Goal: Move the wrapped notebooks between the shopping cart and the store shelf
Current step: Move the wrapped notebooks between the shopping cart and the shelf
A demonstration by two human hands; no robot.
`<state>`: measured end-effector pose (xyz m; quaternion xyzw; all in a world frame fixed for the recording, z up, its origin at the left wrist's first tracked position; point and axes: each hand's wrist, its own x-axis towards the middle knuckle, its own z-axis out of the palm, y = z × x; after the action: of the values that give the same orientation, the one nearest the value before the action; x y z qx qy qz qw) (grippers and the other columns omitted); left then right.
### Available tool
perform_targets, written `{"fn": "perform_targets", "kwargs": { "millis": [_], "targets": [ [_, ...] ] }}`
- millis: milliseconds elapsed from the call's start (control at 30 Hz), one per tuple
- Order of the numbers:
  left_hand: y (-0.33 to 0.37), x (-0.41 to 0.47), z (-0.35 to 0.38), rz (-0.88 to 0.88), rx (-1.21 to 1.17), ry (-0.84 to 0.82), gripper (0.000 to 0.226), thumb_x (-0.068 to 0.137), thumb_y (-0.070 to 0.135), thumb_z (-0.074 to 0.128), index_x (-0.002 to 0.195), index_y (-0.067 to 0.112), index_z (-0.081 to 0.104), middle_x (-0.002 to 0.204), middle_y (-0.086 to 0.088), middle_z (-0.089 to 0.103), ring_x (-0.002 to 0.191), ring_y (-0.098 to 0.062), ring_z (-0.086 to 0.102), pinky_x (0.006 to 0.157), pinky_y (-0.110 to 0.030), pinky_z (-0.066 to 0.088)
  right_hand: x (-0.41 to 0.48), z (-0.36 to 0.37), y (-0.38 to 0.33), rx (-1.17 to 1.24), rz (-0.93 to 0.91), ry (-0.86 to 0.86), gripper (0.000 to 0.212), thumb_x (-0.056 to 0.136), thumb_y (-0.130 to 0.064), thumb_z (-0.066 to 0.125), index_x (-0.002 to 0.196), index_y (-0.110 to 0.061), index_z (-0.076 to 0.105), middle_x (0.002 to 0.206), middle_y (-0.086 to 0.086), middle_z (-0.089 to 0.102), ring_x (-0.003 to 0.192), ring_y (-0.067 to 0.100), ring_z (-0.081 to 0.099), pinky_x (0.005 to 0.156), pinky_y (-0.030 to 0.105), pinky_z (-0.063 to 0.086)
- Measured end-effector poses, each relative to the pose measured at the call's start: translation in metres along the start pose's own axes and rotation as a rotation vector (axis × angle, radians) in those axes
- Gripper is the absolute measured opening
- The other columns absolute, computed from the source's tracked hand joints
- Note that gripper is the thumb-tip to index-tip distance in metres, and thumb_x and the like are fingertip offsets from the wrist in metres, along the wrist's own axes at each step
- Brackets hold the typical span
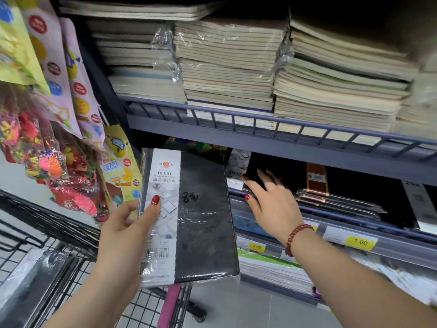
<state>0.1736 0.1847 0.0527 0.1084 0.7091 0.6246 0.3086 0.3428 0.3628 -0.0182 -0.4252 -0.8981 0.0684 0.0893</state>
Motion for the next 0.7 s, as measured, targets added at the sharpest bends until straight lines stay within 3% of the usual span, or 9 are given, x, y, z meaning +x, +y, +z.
{"fn": "perform_targets", "kwargs": {
  "millis": [67,133,233,333,400,467,500,600,700],
  "targets": [
    [0.002,0.001,0.007,-0.013,-0.023,-0.023,0.017,0.086,0.023,0.067,0.099,0.017,0.060,0.082,-0.006,0.065,0.049,-0.011,0.064,0.042,-0.021,0.050,-0.001,-0.002,0.002,0.048,0.019,-0.033,0.044,0.095,-0.037,0.043,0.139,-0.034,0.038,0.151,0.006,0.034,0.132,0.033,0.037,0.103,0.039,0.036],
    [0.003,0.003,0.016,-0.041,-0.047,-0.071,0.013,0.085,0.026,0.068,0.090,0.016,0.060,0.078,-0.011,0.069,0.053,-0.020,0.066,0.047,-0.033,0.056,-0.002,-0.008,0.000,0.275,0.056,-0.023,0.038,0.094,-0.034,0.048,0.132,-0.030,0.050,0.141,0.002,0.046,0.127,0.027,0.043,0.103,0.034,0.038],
    [-0.001,0.015,0.029,-0.064,-0.051,-0.084,0.016,0.085,0.028,0.069,0.081,0.017,0.058,0.075,-0.009,0.067,0.063,-0.026,0.064,0.060,-0.046,0.057,-0.013,-0.022,-0.013,0.806,0.121,0.015,0.028,0.093,-0.023,0.052,0.119,-0.022,0.062,0.117,-0.005,0.061,0.108,0.007,0.057,0.097,0.024,0.045],
    [-0.004,0.027,0.046,-0.075,-0.024,-0.103,0.018,0.085,0.029,0.069,0.080,0.015,0.058,0.082,-0.012,0.061,0.071,-0.026,0.059,0.071,-0.050,0.055,-0.032,-0.026,-0.023,1.134,0.229,-0.108,0.038,0.087,-0.022,0.062,0.124,-0.028,0.054,0.114,0.010,0.062,0.092,0.017,0.065,0.080,0.024,0.054],
    [-0.005,0.037,0.055,-0.125,-0.004,-0.154,0.017,0.086,0.026,0.068,0.078,0.016,0.057,0.078,-0.010,0.064,0.062,-0.024,0.061,0.060,-0.037,0.055,-0.041,-0.022,-0.022,1.132,0.232,-0.113,0.059,0.078,-0.027,0.073,0.131,-0.031,0.048,0.124,-0.001,0.054,0.107,0.014,0.060,0.089,0.028,0.052],
    [-0.001,0.043,0.061,-0.203,0.043,-0.275,0.012,0.086,0.023,0.068,0.088,0.013,0.061,0.080,-0.009,0.071,0.060,-0.022,0.067,0.053,-0.031,0.054,-0.044,-0.020,-0.019,1.169,0.245,-0.041,0.062,0.075,-0.021,0.076,0.129,-0.033,0.049,0.130,-0.014,0.048,0.120,0.008,0.051,0.101,0.030,0.044],
    [0.001,0.044,0.065,-0.233,0.084,-0.360,0.020,0.084,0.022,0.069,0.098,0.010,0.064,0.085,-0.010,0.074,0.065,-0.023,0.070,0.057,-0.034,0.056,-0.043,-0.024,-0.018,1.230,0.280,0.012,0.057,0.077,-0.014,0.074,0.125,-0.033,0.052,0.130,-0.014,0.049,0.121,0.006,0.050,0.102,0.027,0.042],
    [0.004,0.045,0.070,-0.205,0.127,-0.640,0.045,0.074,0.016,0.076,0.116,0.010,0.061,0.103,-0.010,0.074,0.092,-0.024,0.072,0.087,-0.045,0.054,-0.039,-0.030,-0.010,1.318,0.451,0.206,0.047,0.082,-0.002,0.067,0.121,-0.027,0.058,0.128,-0.008,0.056,0.118,0.007,0.052,0.101,0.026,0.041],
    [-0.003,0.039,0.067,-0.073,0.184,-0.855,0.073,0.064,-0.002,0.079,0.118,0.035,0.047,0.105,0.013,0.072,0.096,-0.003,0.068,0.080,-0.021,0.054,-0.036,-0.033,-0.006,1.313,0.552,0.324,0.042,0.087,0.000,0.059,0.124,-0.021,0.058,0.127,-0.006,0.057,0.118,0.009,0.052,0.104,0.028,0.040]
  ]
}}
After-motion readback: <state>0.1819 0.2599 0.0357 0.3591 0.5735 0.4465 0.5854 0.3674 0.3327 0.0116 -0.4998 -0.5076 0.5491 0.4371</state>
